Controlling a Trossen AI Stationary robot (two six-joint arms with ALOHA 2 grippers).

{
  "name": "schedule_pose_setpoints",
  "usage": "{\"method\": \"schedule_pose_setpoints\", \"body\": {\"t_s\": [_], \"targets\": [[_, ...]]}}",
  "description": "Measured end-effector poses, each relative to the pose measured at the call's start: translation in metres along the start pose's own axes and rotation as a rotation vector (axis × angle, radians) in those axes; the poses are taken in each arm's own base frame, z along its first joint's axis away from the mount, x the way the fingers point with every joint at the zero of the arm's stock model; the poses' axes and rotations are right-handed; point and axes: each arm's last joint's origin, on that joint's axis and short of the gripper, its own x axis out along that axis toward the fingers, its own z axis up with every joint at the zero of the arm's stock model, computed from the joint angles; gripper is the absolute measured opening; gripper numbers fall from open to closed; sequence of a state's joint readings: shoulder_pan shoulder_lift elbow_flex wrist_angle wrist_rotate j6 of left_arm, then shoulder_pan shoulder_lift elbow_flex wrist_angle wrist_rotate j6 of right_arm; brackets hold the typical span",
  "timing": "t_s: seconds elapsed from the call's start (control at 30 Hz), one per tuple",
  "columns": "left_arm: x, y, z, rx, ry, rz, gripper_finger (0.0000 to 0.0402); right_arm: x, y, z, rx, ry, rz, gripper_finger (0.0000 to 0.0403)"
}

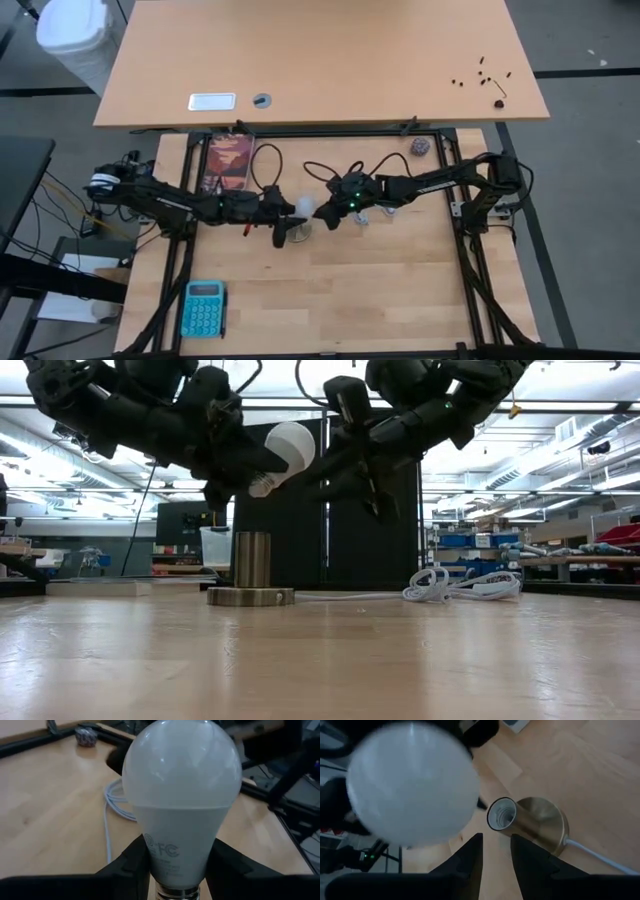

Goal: Screw lightbulb
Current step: Insert the lightbulb into the desk lamp

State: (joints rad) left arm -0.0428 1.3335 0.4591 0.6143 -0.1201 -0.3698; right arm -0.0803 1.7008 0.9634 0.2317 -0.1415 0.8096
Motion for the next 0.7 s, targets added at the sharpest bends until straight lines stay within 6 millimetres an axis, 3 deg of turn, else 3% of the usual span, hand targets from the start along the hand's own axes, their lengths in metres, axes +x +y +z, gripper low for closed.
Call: {"method": "schedule_pose_setpoints", "body": {"t_s": [0.7], "targets": [[0.0, 0.0, -0.009, 0.052, 0.053, 0.106, 0.0148, -0.001, 0.021, 0.022, -0.098, -0.058, -0.041, 0.0109]]}}
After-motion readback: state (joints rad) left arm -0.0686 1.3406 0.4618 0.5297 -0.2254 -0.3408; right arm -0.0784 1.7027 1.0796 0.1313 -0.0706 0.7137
